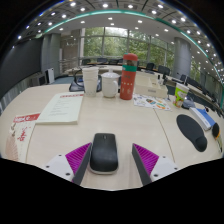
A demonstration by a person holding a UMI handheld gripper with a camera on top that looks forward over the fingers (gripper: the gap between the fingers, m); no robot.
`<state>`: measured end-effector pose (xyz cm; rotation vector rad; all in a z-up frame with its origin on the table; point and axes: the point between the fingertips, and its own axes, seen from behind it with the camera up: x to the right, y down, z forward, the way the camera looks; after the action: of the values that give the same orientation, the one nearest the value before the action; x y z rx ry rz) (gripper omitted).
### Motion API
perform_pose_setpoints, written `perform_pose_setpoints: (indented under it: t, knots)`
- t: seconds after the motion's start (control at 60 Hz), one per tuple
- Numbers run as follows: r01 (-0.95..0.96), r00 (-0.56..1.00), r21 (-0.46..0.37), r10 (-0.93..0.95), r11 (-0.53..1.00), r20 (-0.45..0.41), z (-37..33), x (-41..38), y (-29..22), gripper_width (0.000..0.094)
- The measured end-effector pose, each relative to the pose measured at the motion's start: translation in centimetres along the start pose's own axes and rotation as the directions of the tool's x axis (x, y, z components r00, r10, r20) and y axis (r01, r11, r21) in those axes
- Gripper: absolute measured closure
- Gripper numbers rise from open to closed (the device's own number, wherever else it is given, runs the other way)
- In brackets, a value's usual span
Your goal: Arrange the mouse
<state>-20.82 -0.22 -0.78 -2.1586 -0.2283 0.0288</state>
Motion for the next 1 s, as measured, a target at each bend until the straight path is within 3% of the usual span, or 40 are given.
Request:
perform_pose_setpoints:
  t: [0.067, 0.167, 0.417, 0.767, 0.867, 1.0]
  knots:
    - [-0.022, 1.0, -0.012, 0.022, 1.0, 0.014, 0.5, -0.3, 0.0, 0.0213]
    - [-0.023, 0.999, -0.016, 0.024, 1.0, 0.028, 0.7, -1.0, -0.1, 0.044]
    - [-0.014, 0.999, -0.033, 0.016, 0.999, 0.037, 0.7, -1.3, -0.1, 0.059]
    - [-0.061, 0.996, -0.016, 0.062, 0.998, 0.057, -0.5, -0.4, -1.8, 0.0629]
    - [-0.111, 0.991, 0.04, 0.107, 0.993, 0.08, -2.6, 1.1, -6.6, 0.0629]
    - [-0.144, 0.988, 0.207, 0.129, 0.968, 0.084, -6.6, 7.1, -16.2, 0.0629]
